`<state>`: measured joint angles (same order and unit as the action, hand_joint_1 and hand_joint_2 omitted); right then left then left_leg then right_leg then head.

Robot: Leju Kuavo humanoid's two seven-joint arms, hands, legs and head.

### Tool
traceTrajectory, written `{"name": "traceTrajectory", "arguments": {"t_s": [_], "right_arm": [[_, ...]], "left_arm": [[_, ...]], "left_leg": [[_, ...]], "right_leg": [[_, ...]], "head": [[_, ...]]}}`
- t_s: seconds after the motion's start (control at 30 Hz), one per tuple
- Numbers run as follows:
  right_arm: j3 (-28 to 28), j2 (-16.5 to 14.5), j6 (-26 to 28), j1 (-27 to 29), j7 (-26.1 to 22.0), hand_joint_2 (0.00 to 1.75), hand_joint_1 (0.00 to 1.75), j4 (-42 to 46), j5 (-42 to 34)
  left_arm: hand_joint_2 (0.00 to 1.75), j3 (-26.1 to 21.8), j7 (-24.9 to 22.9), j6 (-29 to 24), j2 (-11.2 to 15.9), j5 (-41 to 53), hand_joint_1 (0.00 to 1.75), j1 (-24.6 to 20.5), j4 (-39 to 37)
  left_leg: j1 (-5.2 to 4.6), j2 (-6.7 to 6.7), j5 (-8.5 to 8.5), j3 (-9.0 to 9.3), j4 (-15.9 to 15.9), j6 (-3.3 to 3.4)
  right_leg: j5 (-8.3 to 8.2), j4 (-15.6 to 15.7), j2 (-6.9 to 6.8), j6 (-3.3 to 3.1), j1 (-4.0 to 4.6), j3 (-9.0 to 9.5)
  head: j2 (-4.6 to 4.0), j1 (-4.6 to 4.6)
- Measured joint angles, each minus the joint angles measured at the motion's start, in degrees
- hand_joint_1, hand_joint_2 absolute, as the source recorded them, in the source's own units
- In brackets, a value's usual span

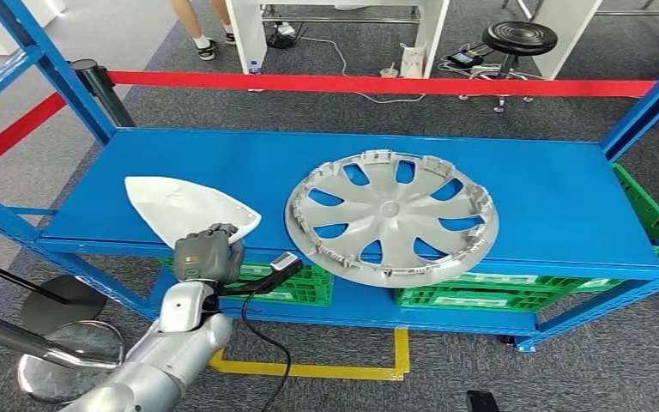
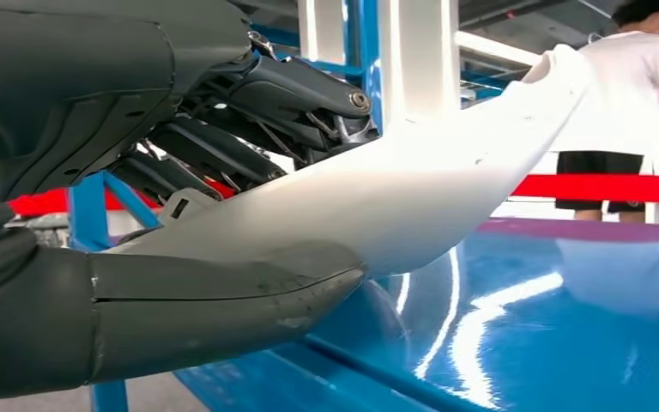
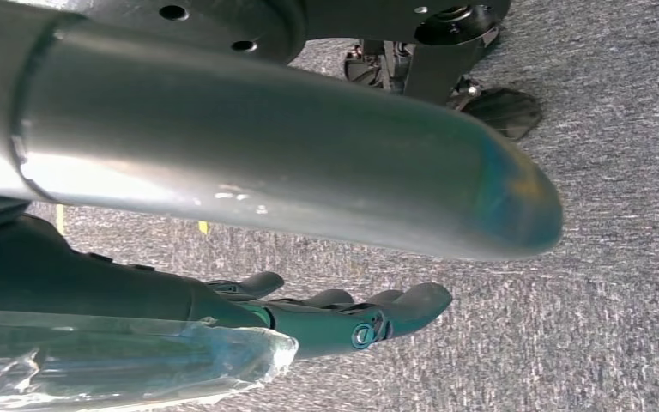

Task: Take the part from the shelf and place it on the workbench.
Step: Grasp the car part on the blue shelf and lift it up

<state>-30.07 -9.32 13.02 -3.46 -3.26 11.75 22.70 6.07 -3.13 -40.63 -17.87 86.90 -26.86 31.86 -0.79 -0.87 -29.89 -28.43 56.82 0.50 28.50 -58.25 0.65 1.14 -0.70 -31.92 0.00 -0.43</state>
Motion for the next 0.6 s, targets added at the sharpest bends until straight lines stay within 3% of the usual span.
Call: {"name": "traceTrajectory", "arguments": {"t_s": [0.2,0.43,0.6], "right_arm": [[-1.2,0.0,0.2,0.0,-0.2,0.00,0.00,0.0,0.8],[-2.8,0.0,0.3,-0.1,-0.5,0.00,0.00,0.0,1.4],[-3.4,-0.1,0.3,-0.1,-0.5,0.00,0.00,0.0,1.5]], "left_arm": [[1.75,4.4,-3.2,0.1,-0.8,1.4,1.75,1.1,7.0],[1.75,20.2,-17.5,4.0,2.6,1.4,1.75,-0.9,18.8],[1.75,28.9,-20.3,5.0,5.2,1.4,1.75,-2.8,24.7]], "left_leg": [[0.00,0.00,0.00,-0.04,0.0,0.00],[0.00,-0.01,0.00,-0.06,0.0,0.00],[0.00,0.01,0.00,-0.06,0.0,0.00]], "right_leg": [[0.00,0.0,-0.01,0.00,-0.01,-0.03],[-0.01,0.0,-0.02,0.01,-0.01,-0.05],[-0.01,0.0,0.05,0.01,0.00,-0.06]], "head": [[0.00,0.00],[0.00,-0.01],[0.00,0.00]]}}
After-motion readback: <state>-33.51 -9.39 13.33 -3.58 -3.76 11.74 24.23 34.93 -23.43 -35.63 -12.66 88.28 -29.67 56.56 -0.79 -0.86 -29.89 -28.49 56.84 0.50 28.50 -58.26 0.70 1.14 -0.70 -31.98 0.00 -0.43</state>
